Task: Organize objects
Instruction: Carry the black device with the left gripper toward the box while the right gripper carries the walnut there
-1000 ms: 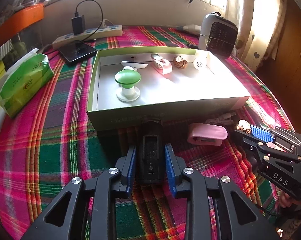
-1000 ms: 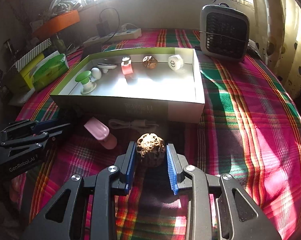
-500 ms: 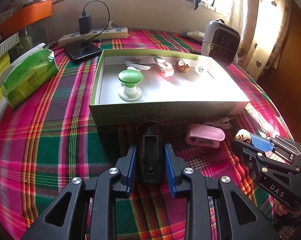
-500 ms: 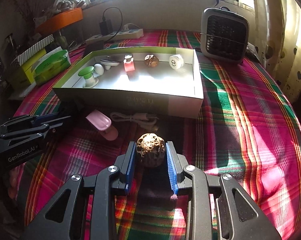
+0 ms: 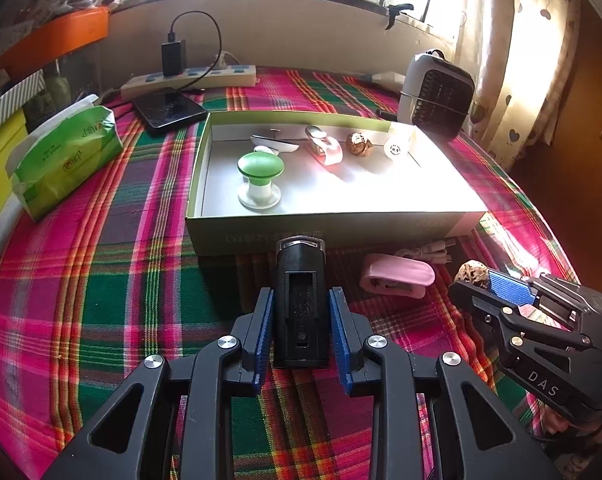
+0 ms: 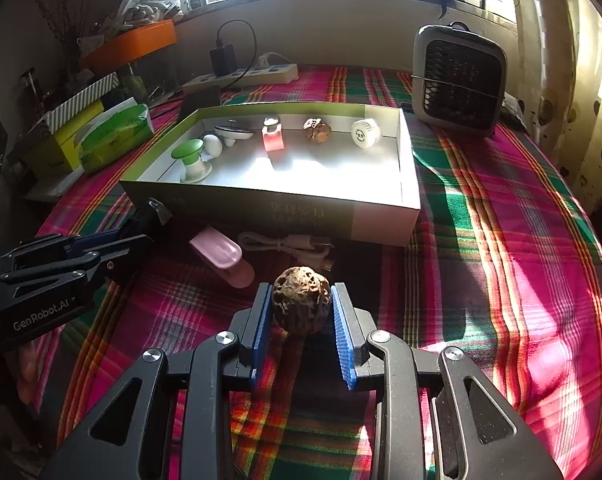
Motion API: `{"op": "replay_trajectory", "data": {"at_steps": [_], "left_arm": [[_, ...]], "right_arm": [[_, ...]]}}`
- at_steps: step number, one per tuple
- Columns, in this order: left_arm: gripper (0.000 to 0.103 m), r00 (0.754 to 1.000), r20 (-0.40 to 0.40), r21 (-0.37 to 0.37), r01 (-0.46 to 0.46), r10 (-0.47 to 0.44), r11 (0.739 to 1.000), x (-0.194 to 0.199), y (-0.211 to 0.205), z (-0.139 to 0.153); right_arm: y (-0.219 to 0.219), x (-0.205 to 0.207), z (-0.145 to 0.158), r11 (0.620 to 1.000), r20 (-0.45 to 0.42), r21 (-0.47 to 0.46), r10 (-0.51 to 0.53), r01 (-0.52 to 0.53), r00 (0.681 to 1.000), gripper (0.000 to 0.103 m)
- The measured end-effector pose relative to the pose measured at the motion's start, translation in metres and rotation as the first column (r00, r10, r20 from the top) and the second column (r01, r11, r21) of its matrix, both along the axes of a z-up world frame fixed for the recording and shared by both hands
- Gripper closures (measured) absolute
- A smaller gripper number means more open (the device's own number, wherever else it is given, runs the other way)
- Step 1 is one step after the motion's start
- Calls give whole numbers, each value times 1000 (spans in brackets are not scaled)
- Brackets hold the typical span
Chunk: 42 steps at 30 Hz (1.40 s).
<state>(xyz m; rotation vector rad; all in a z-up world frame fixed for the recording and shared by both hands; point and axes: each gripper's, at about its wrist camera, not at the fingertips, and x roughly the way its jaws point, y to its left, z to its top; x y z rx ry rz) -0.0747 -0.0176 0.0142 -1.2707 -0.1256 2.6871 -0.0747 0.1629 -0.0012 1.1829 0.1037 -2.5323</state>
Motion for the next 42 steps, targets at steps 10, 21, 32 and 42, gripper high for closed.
{"op": "replay_trajectory", "data": {"at_steps": [10,21,32,42], "left_arm": [[78,1000,-18,11,14,-14,1000,2,2,10],[78,998,-54,26,14,-12,1000,-8,2,28],[78,998,-58,35,17,-15,999,-29,4,34],[78,999,-52,31,17,-15,999,-62,10,35]], "right_arm": [[4,2,6,1000,-14,-14,-9,9,1000,73],[8,0,23,999,-54,-37,-20,18,998,73],[4,-23,33,1000,-64,-30,-6,4,998,73],[-1,-63,35,1000,-49,-6,-1,1,999,73]]}}
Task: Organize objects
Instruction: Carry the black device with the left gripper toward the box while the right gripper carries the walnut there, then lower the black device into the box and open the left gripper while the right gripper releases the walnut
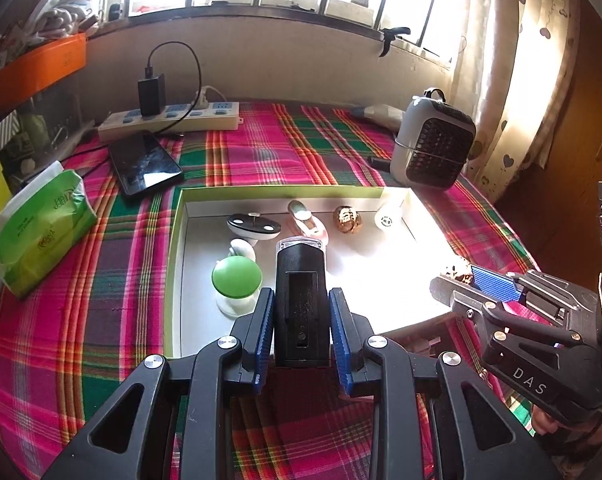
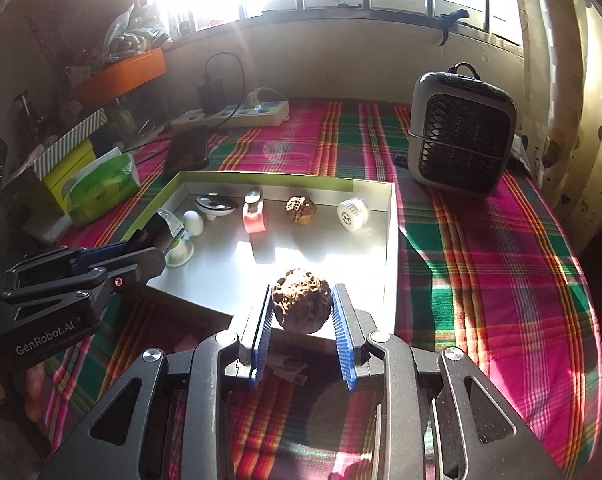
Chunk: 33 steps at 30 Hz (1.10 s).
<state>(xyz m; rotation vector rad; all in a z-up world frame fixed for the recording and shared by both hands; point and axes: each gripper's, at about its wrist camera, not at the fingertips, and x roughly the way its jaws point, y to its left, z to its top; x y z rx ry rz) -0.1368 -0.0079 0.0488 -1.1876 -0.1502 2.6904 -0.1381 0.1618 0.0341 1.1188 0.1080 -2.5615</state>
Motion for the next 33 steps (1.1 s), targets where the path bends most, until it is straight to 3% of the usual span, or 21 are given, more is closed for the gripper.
{"op": "replay_trajectory", "data": {"at_steps": [16,24,33], "left_arm": [[78,1000,29,-56,-11,12,998,-39,7,-13],[78,999,51,-41,7,-4,999,-48,13,-19],[78,998,63,-75,10,-5,997,-56,19,-25]], "right_arm": [[-1,-66,-16,999,62,38,-9,7,998,72],[-3,-75,-25,999,91,41,1,-5,996,72],[-4,-78,-28,998,102,53,13,-18,995,72]]}}
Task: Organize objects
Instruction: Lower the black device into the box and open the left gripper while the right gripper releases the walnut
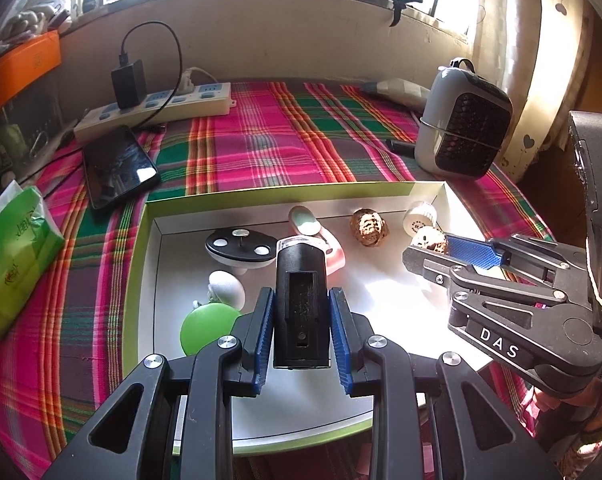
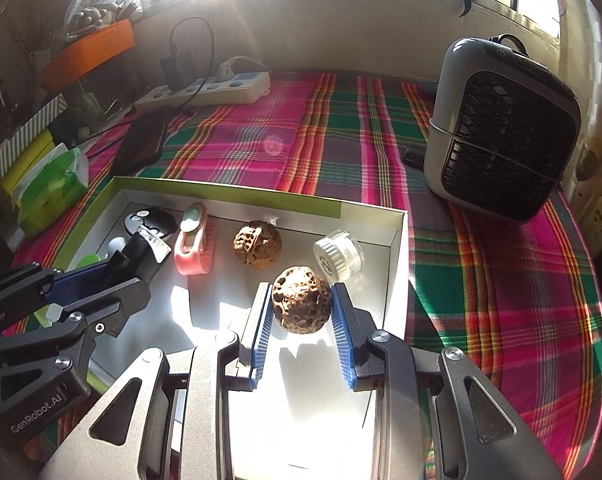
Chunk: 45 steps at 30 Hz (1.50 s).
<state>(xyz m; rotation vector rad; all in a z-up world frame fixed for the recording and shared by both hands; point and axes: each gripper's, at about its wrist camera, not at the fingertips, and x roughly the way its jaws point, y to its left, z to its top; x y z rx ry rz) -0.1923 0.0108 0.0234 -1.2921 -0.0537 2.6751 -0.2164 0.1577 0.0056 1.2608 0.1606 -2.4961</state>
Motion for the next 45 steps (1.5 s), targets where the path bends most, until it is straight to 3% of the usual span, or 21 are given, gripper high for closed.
{"op": "replay_trajectory", "data": {"at_steps": [13,45], "left_arm": [[78,1000,15,-60,-2,3,998,-12,9,-5],[76,1000,18,-67,-23,24,997,-20,7,-6]], "right_arm": [[-8,-6,-5,999,-11,37,14,-14,1000,72],[-14,-8,-6,995,-65,98,22,-15,998,72]]}}
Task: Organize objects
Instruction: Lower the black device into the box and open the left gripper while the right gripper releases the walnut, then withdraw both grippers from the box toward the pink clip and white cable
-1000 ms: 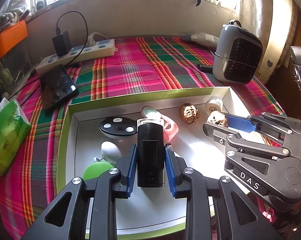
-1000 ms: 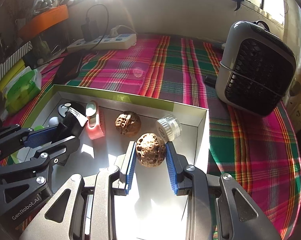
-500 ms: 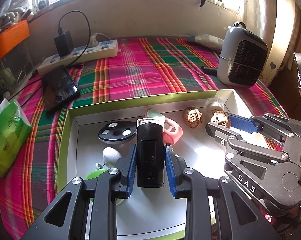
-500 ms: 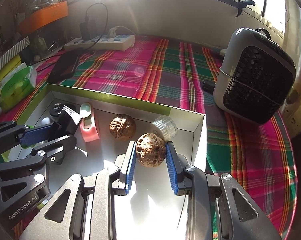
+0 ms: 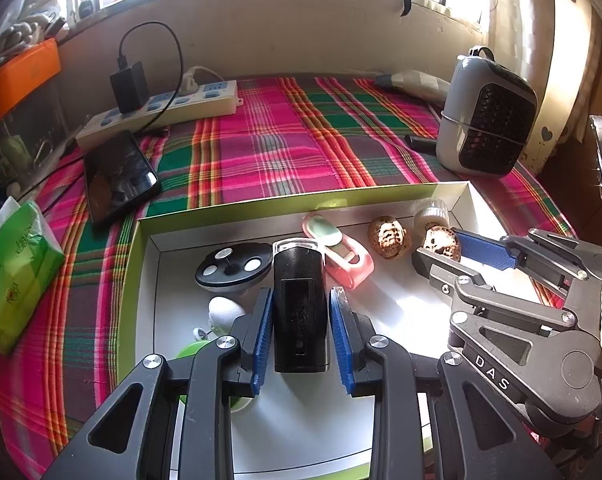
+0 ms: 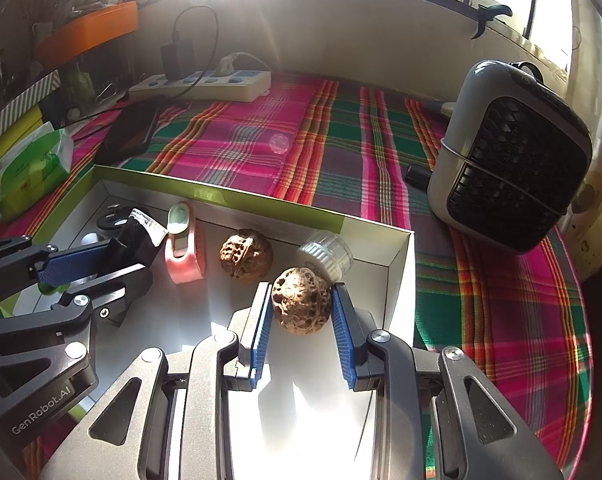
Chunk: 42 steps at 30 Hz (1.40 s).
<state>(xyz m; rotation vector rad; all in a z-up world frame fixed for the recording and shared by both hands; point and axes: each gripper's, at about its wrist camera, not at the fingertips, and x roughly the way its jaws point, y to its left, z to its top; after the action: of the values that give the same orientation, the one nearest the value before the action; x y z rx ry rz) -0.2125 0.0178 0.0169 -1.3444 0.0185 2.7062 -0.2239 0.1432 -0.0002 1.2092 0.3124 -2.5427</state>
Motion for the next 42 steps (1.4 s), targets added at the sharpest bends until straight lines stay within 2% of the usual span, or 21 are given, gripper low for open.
{"op": "replay_trajectory", "data": {"at_steps": [3,7,17,22,39,42], "left_arm": [[71,1000,0,7,0,0,1000,0,-1,1],[70,1000,0,12,1,-1,1000,0,-1,1],[69,1000,-7,17,-3,3,1000,5,-4,3],[69,1000,-16,21,-14,15,1000,9,-5,6],[69,997,-72,48,-20,24,999,42,-13,22],[69,994,-103,49,-31,36,998,55,-15,27]], "right_arm": [[0,1,0,1000,0,-2,4,-4,1000,71],[-1,2,1,1000,-2,-10,2,-2,1000,62],[1,5,3,1000,-10,-17,-8,8,1000,61],[2,9,5,1000,-17,-26,-12,11,1000,54],[13,39,23,997,-60,-65,-34,30,998,54],[16,47,25,997,-68,-73,-39,34,997,54]]}}
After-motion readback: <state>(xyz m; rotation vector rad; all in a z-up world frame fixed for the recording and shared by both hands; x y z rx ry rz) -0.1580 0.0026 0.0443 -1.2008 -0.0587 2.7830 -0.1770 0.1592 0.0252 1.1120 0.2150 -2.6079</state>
